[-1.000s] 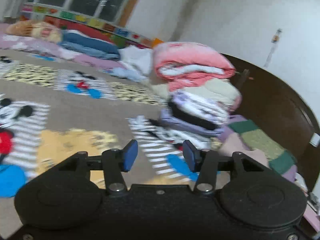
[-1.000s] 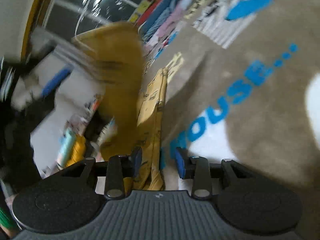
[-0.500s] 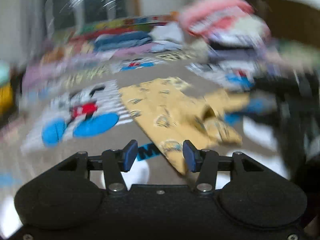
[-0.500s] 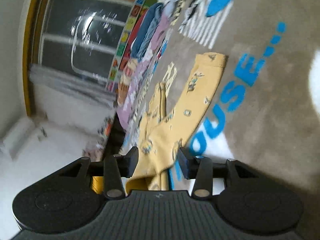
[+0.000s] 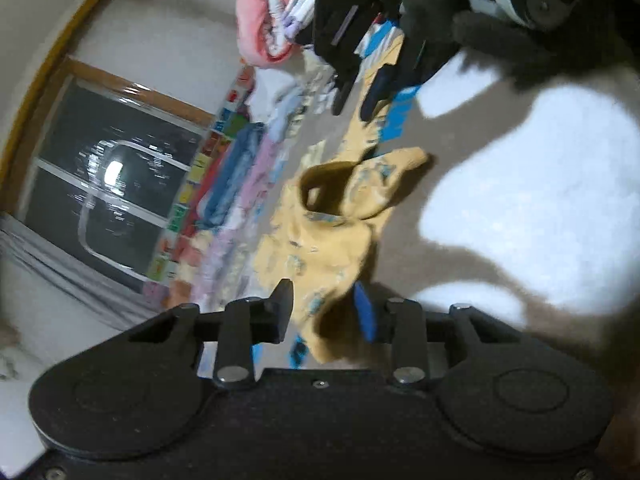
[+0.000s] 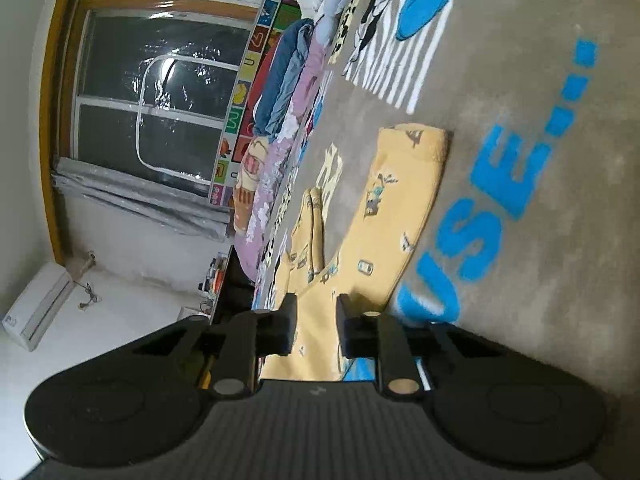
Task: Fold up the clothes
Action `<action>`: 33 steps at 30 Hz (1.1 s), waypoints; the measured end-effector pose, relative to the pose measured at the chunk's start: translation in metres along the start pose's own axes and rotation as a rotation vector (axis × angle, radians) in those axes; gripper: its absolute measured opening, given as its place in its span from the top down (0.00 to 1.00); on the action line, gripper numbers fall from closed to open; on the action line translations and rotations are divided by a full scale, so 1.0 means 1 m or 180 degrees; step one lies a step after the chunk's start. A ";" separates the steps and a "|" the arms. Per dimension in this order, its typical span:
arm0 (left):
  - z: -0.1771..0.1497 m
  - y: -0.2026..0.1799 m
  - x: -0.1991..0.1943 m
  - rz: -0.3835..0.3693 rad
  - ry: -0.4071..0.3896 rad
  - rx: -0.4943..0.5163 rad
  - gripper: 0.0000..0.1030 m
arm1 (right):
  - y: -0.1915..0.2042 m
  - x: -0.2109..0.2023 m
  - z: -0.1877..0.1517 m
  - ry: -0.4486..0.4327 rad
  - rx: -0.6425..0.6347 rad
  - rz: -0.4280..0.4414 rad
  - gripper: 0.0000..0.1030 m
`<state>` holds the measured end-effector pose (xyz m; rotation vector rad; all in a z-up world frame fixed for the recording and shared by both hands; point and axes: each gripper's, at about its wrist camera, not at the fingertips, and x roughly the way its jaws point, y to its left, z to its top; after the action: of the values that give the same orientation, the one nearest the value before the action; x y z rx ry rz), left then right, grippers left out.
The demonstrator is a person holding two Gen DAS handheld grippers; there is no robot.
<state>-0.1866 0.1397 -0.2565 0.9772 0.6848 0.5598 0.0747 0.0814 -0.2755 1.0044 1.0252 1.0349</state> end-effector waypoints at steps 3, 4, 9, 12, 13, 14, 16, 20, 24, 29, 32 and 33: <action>-0.001 0.007 0.003 0.0079 0.0037 -0.0151 0.96 | -0.001 0.003 0.002 -0.0036 -0.0008 0.0042 0.85; -0.002 0.010 0.003 0.0101 0.0048 -0.0224 0.98 | -0.001 0.003 0.002 -0.0048 -0.0033 0.0046 0.88; -0.011 0.033 0.002 0.0429 0.0276 -0.0592 0.99 | 0.003 -0.005 0.000 -0.0142 -0.0091 0.0123 0.97; -0.017 0.028 0.011 0.0267 0.0433 -0.0606 0.99 | 0.011 -0.010 0.001 -0.0148 -0.0126 0.0211 0.97; -0.020 0.025 0.014 0.0131 0.0486 -0.0619 0.99 | 0.014 -0.011 0.002 -0.0122 -0.0189 0.0189 0.97; -0.020 0.023 0.014 0.0064 0.0514 -0.0602 0.99 | 0.015 -0.011 0.002 -0.0105 -0.0241 0.0139 0.97; -0.022 0.020 0.013 -0.0043 0.0561 -0.0557 0.98 | 0.009 -0.009 0.003 -0.0117 -0.0239 -0.0055 0.97; -0.018 0.034 0.003 -0.0062 0.0509 -0.0740 0.79 | 0.002 -0.014 0.005 -0.0162 -0.0119 -0.0145 0.93; -0.017 0.027 0.008 0.0044 0.0440 -0.0644 0.61 | 0.010 -0.018 0.005 -0.0178 -0.0220 -0.0390 0.79; -0.017 0.014 0.020 0.0007 0.0343 -0.0432 0.86 | 0.019 -0.030 0.015 -0.0395 -0.0465 -0.0641 0.60; -0.021 0.013 0.025 0.0163 0.0430 -0.0378 0.99 | 0.012 -0.030 0.020 -0.0434 -0.0428 -0.0693 0.62; -0.023 0.018 0.023 0.0249 0.0463 -0.0417 0.99 | 0.010 -0.028 0.020 -0.0440 -0.0478 -0.0725 0.69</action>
<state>-0.1906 0.1769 -0.2562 0.8490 0.7319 0.7411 0.0873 0.0531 -0.2566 0.8047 0.9109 0.8301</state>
